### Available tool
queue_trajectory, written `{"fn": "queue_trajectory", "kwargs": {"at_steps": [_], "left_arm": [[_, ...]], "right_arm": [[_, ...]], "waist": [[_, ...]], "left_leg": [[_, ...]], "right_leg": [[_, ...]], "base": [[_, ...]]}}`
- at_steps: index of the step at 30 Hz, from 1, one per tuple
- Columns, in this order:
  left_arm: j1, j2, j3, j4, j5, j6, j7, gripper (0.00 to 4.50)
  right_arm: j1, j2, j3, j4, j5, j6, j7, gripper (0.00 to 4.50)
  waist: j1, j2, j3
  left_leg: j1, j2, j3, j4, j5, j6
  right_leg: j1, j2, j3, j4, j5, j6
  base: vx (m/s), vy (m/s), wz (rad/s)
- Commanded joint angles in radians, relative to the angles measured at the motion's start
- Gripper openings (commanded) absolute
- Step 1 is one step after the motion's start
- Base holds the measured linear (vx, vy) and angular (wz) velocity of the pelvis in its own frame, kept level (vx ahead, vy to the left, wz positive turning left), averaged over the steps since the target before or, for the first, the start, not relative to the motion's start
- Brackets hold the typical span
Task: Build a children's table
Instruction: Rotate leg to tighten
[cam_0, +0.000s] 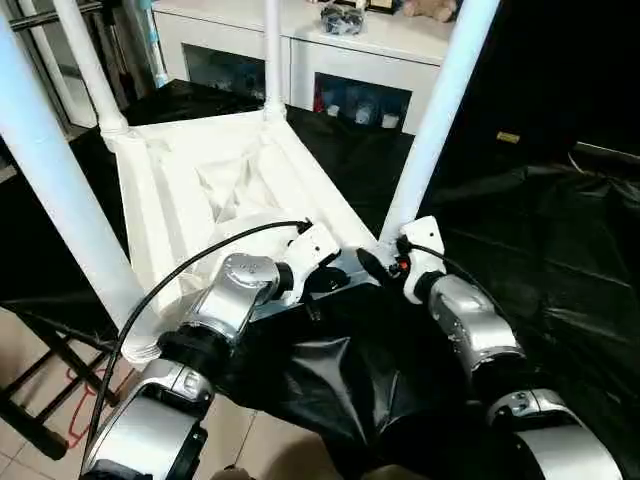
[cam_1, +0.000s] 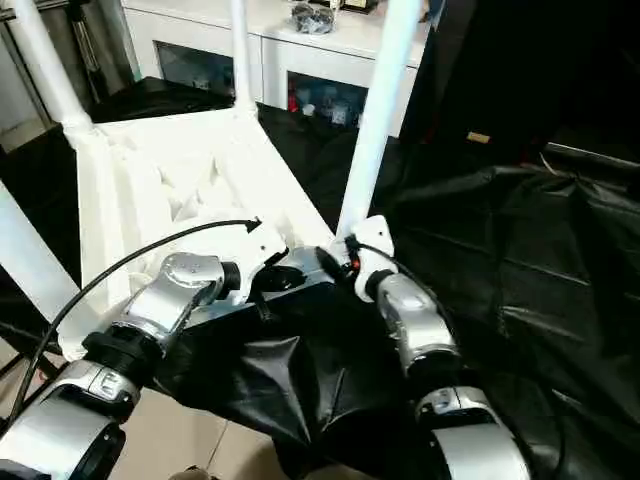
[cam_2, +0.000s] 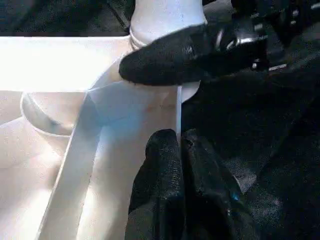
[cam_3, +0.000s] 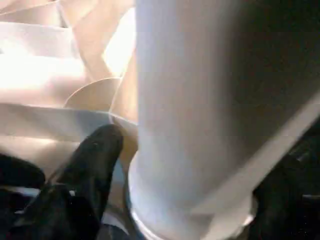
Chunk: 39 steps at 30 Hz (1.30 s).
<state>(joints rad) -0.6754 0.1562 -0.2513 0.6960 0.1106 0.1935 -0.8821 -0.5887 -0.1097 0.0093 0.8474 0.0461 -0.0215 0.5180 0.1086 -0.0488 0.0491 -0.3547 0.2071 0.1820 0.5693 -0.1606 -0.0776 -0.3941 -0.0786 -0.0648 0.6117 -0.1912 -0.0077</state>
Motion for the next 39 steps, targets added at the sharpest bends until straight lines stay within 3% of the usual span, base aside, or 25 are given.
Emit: {"fn": "queue_trajectory", "kwargs": {"at_steps": [1, 4, 8, 10, 12, 13, 18, 23, 28, 30, 33, 35, 39], "left_arm": [[0.015, -0.004, -0.038, -0.041, -0.037, -0.031, -0.094, 0.00], [0.024, 0.028, -0.043, -0.053, -0.043, -0.036, -0.144, 0.00], [0.032, 0.087, -0.042, -0.064, -0.056, -0.058, -0.232, 0.00], [0.036, 0.106, -0.040, -0.069, -0.063, -0.072, -0.267, 0.00], [0.038, 0.114, -0.039, -0.071, -0.067, -0.078, -0.283, 0.00], [0.047, 0.139, -0.033, -0.092, -0.087, -0.080, -0.339, 0.00], [0.055, 0.174, -0.034, -0.110, -0.102, -0.079, -0.388, 0.00], [0.059, 0.185, -0.034, -0.111, -0.103, -0.082, -0.400, 0.00], [0.055, 0.168, -0.022, -0.101, -0.093, -0.074, -0.348, 0.00], [0.047, 0.153, -0.016, -0.088, -0.084, -0.066, -0.303, 0.00], [0.028, 0.124, -0.009, -0.062, -0.068, -0.052, -0.221, 0.00], [0.013, 0.099, -0.004, -0.041, -0.058, -0.042, -0.164, 0.00], [-0.023, 0.025, 0.003, 0.001, -0.039, -0.028, -0.038, 0.00]], "right_arm": [[0.009, 0.000, 0.096, 0.002, -0.003, -0.021, 0.188, 3.81], [0.022, -0.037, 0.106, -0.033, 0.017, -0.042, 0.321, 3.81], [0.039, -0.104, 0.115, -0.103, 0.073, -0.017, 0.533, 3.81], [0.041, -0.126, 0.119, -0.114, 0.086, 0.000, 0.592, 3.81], [0.042, -0.136, 0.121, -0.118, 0.090, 0.004, 0.616, 3.81], [0.045, -0.160, 0.127, -0.127, 0.102, 0.019, 0.683, 3.50], [0.051, -0.178, 0.137, -0.142, 0.105, 0.039, 0.746, 3.23], [0.057, -0.178, 0.144, -0.152, 0.109, 0.056, 0.763, 2.80], [0.075, -0.165, 0.145, -0.164, 0.113, 0.067, 0.750, 2.68], [0.078, -0.148, 0.132, -0.154, 0.109, 0.068, 0.702, 2.66], [0.062, -0.112, 0.109, -0.101, 0.075, 0.057, 0.549, 2.65], [0.047, -0.085, 0.091, -0.060, 0.052, 0.052, 0.431, 2.65], [0.006, -0.006, 0.035, 0.028, 0.043, 0.077, 0.162, 2.64]], "waist": [[-0.001, 0.002, -0.056], [-0.001, 0.001, -0.061], [0.007, -0.001, -0.069], [0.009, 0.001, -0.066], [0.011, 0.003, -0.064], [0.014, 0.002, -0.063], [0.018, 0.004, -0.059], [0.021, 0.003, -0.062], [0.023, 0.003, -0.063], [0.025, 0.003, -0.062], [0.025, 0.003, -0.056], [0.019, 0.001, -0.051], [0.000, 0.000, -0.051]], "left_leg": [[0.005, 0.027, -0.012, -0.072, -0.318, 0.006], [0.003, 0.026, -0.007, -0.066, -0.260, 0.024], [-0.003, 0.023, -0.002, -0.052, -0.145, 0.085], [-0.005, 0.028, 0.000, -0.051, -0.122, 0.101], [-0.003, 0.030, 0.000, -0.053, -0.151, 0.093], [0.002, 0.032, 0.000, -0.055, -0.190, 0.074], [0.001, 0.034, -0.002, -0.061, -0.229, 0.039], [0.001, 0.032, -0.003, -0.059, -0.204, 0.036], [0.001, 0.031, -0.002, -0.058, -0.196, 0.039], [0.002, 0.032, -0.002, -0.058, -0.203, 0.037], [0.006, 0.031, -0.004, -0.065, -0.255, 0.013], [0.009, 0.027, -0.011, -0.071, -0.320, -0.012], [0.012, 0.025, -0.017, -0.074, -0.351, -0.030]], "right_leg": [[0.036, -0.070, 0.045, -0.090, -0.307, -0.161], [0.039, -0.067, 0.045, -0.078, -0.200, -0.190], [0.052, -0.060, 0.042, -0.055, 0.005, -0.246], [0.049, -0.058, 0.039, -0.049, 0.046, -0.263], [0.046, -0.060, 0.037, -0.054, -0.008, -0.266], [0.045, -0.062, 0.037, -0.060, -0.077, -0.262], [0.041, -0.066, 0.040, -0.065, -0.150, -0.244], [0.042, -0.065, 0.041, -0.061, -0.118, -0.240], [0.043, -0.065, 0.041, -0.060, -0.104, -0.244], [0.041, -0.066, 0.041, -0.062, -0.118, -0.242], [0.035, -0.069, 0.042, -0.073, -0.218, -0.219], [0.035, -0.074, 0.041, -0.089, -0.368, -0.174], [0.030, -0.075, 0.041, -0.100, -0.448, -0.138]], "base": [[0.000, 0.000, 0.00], [0.000, 0.000, 0.00], [0.000, 0.000, 0.00], [0.000, 0.000, 0.00], [0.000, 0.000, 0.00], [0.000, 0.000, 0.00], [0.000, 0.000, 0.00], [0.000, 0.000, 0.00], [0.000, 0.000, 0.00], [0.000, 0.000, 0.00], [0.000, 0.000, 0.00], [0.000, 0.000, 0.00], [0.000, 0.000, 0.00]]}}
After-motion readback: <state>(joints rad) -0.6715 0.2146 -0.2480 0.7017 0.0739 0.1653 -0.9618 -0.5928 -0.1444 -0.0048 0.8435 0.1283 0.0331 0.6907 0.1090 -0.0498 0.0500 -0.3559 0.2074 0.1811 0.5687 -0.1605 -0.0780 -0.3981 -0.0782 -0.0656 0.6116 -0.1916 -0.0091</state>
